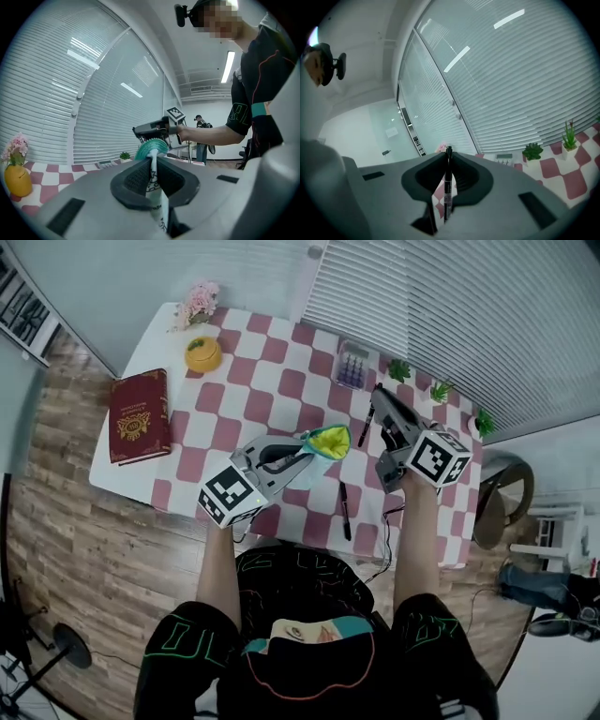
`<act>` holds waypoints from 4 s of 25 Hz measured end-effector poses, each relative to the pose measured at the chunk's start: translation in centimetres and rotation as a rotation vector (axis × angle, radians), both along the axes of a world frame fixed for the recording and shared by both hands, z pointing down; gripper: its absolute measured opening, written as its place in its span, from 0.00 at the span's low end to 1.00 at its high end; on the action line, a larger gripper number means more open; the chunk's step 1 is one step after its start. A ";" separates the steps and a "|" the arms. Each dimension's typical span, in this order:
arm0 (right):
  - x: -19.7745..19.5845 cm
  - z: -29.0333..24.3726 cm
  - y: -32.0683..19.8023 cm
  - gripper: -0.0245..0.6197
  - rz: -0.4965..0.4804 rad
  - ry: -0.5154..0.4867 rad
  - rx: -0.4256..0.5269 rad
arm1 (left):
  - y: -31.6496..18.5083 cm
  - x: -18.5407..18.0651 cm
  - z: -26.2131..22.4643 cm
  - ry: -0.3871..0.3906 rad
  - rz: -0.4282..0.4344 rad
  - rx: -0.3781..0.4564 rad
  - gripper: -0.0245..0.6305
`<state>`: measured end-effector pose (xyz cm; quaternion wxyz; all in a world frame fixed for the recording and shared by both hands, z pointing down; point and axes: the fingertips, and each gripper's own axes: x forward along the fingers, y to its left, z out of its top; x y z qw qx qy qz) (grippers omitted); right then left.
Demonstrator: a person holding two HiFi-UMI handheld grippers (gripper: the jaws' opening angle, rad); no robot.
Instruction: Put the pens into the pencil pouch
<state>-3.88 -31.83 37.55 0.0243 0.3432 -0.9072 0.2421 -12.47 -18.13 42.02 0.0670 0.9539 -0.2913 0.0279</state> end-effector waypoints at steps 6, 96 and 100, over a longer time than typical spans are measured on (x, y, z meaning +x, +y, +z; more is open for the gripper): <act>-0.2 -5.4 1.4 0.11 0.009 -0.089 0.101 | -0.8 0.2 -0.2 -0.009 0.014 0.016 0.07; 3.9 21.4 14.6 0.20 -0.207 0.712 -0.460 | 1.5 -0.5 2.5 0.242 -0.061 -0.052 0.07; 4.0 22.4 15.0 0.22 -0.218 0.725 -0.515 | 1.7 -0.3 2.5 0.246 -0.054 -0.050 0.07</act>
